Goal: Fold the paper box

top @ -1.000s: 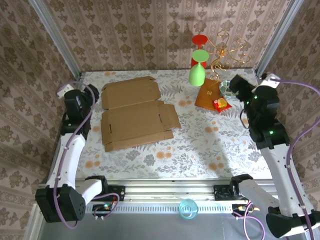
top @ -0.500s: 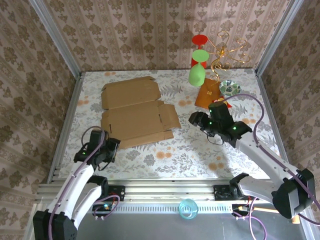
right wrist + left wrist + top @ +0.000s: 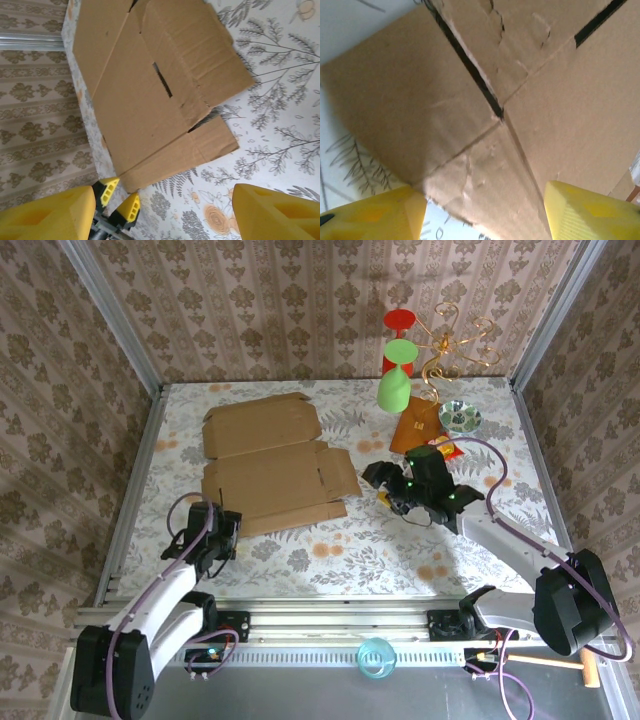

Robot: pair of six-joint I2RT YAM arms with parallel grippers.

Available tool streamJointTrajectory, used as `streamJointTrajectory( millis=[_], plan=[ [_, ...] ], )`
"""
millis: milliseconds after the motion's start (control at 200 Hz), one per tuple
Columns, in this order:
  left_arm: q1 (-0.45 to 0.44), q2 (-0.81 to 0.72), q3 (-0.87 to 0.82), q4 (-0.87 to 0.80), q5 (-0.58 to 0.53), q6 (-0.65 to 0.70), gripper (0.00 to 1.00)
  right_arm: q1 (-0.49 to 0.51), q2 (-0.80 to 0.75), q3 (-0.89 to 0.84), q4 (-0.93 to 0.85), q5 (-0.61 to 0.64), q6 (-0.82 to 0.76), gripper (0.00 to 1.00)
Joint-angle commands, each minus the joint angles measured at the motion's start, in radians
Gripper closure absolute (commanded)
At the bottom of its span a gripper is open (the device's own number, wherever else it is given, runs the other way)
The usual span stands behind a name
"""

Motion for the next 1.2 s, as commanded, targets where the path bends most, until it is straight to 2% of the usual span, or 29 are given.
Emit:
streamJointTrajectory(
  millis=[0,110,220,430,505,650,835,1025,1195],
  plan=[
    [0.009,0.018,-0.057,0.17,-0.053,-0.005,0.37,-0.002,0.022,-0.005,0.047,-0.036,0.03,0.26],
    [0.014,0.03,-0.104,0.273,-0.069,-0.01,0.42,-0.003,0.033,-0.006,0.063,-0.045,0.038,0.26],
    [0.015,0.014,-0.101,0.278,-0.078,0.012,0.52,-0.004,0.037,-0.007,0.061,-0.046,0.042,0.26],
    [0.015,-0.002,-0.076,0.269,-0.07,0.045,0.91,-0.004,0.03,-0.046,0.084,-0.039,0.082,0.26],
    [0.008,-0.008,-0.058,0.243,-0.067,0.043,1.0,-0.004,0.025,-0.068,0.105,-0.032,0.108,0.26],
    [-0.037,-0.037,0.004,0.171,-0.107,0.021,1.0,0.027,0.017,-0.108,0.188,0.028,0.17,0.23],
    [-0.116,-0.044,0.06,0.166,-0.174,-0.06,1.0,0.155,0.033,-0.155,0.362,0.226,0.262,0.23],
    [-0.172,-0.032,0.135,0.149,-0.222,-0.09,1.0,0.262,0.156,-0.109,0.526,0.314,0.371,0.25],
    [-0.19,-0.008,0.153,0.178,-0.224,-0.117,1.0,0.352,0.361,0.006,0.64,0.359,0.446,0.28]
  ],
)
